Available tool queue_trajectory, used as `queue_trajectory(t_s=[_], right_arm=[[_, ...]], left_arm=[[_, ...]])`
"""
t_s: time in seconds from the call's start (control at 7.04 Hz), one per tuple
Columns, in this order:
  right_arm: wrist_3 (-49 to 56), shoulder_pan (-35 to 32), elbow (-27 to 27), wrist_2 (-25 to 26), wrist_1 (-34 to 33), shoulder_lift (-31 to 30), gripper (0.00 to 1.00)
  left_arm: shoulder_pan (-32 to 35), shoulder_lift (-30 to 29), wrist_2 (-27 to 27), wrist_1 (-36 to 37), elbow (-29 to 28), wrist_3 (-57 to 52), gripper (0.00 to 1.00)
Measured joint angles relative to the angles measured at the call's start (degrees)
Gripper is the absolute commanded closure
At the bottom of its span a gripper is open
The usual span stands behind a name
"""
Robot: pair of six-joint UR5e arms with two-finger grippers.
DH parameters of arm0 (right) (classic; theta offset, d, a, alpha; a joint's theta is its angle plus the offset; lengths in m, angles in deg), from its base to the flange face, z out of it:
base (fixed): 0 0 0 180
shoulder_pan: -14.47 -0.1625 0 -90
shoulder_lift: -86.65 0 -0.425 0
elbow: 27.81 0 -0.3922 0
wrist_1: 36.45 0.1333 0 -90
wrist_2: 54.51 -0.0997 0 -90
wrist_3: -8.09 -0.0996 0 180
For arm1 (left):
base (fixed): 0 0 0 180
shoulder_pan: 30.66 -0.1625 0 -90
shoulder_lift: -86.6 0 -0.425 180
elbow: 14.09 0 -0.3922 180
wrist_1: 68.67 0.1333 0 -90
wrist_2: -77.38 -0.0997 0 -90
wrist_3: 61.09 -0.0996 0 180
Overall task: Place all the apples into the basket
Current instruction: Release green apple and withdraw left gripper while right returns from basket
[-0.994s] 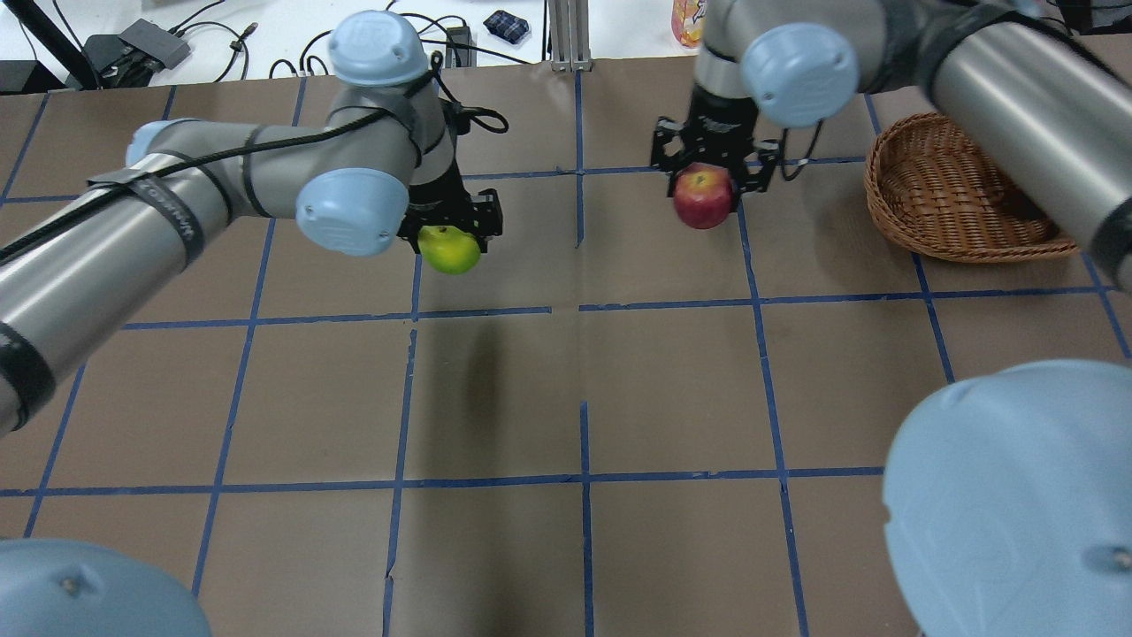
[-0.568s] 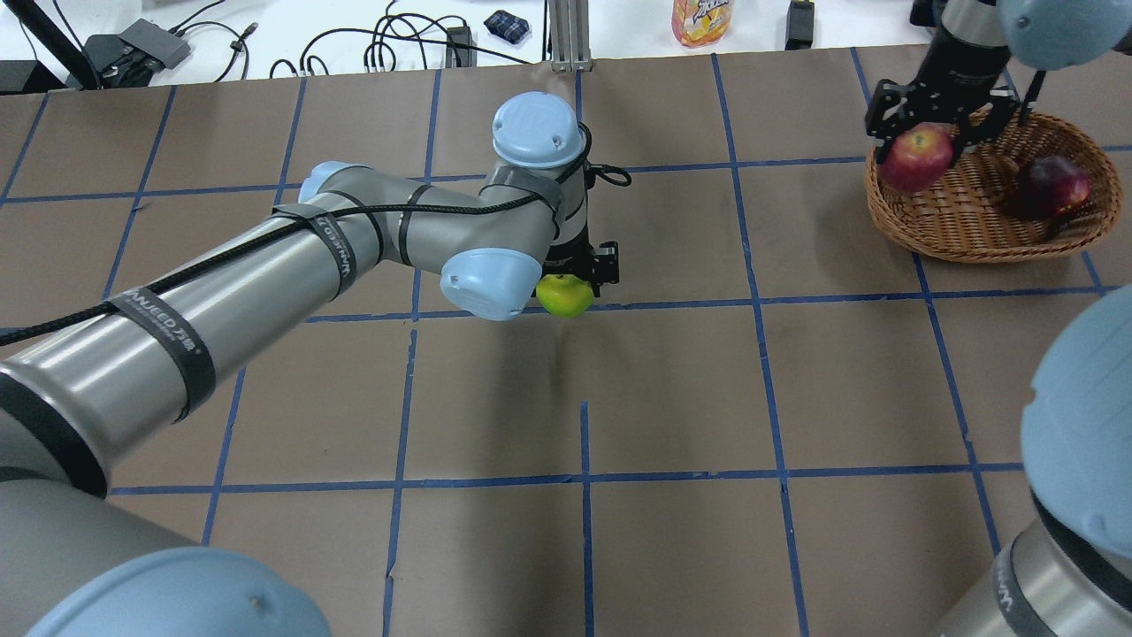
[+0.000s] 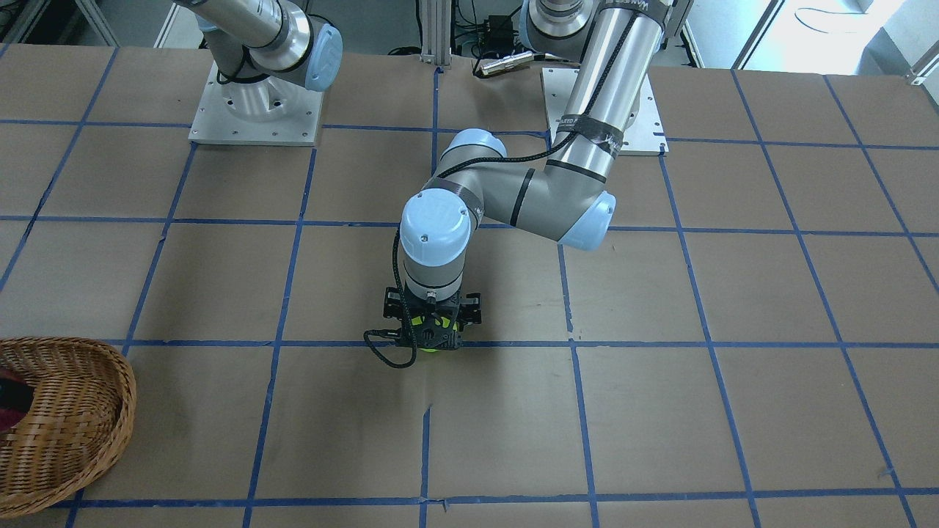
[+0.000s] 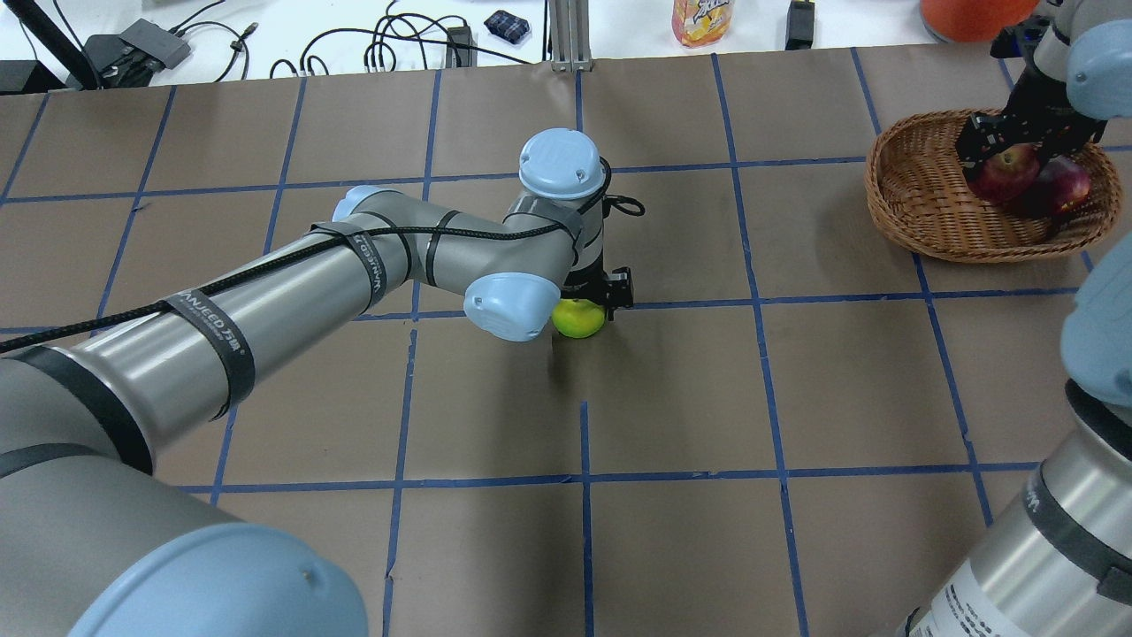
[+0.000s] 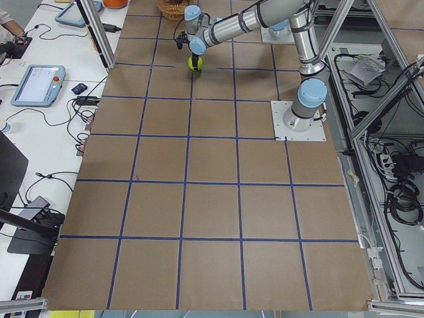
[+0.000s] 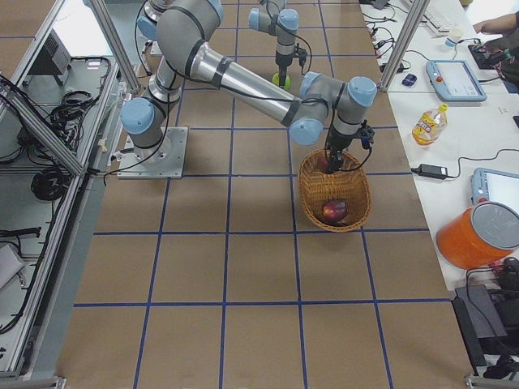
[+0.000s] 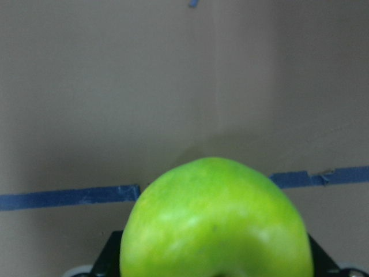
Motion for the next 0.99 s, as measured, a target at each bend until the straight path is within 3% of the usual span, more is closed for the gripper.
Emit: queue_trajectory(t_s=[0.14,0.28,0.43,0.71,0.99], right_arm=[[0.34,0.38,0.23,0.05,-0.7,0.74,0.74],[0.41,0.51,0.36,0.12,-0.8,1.3,0.21],[0.46,0.54,0.4,0.12,-0.8,1.76,0.0],[0.46,0.62,0.3,0.03,1.05,2.01,0.0],[0.55,0.63,-0.21,-0.05,6.02,0.34,0.0]], left_arm=[[-0.27,2.23,0.31,-3.2,-1.52,0.1,0.0],[-0.55,5.3,0.5,-9.58,-4.14,0.1,0.0],[-1.16,8.85,0.46,-17.16,-6.83,-0.08,0.0],[-3.29,17.31,0.19,-30.17,-9.25,-0.65,0.0],[-8.28,25.62,0.32,-34.98,-6.43,-5.64,0.0]])
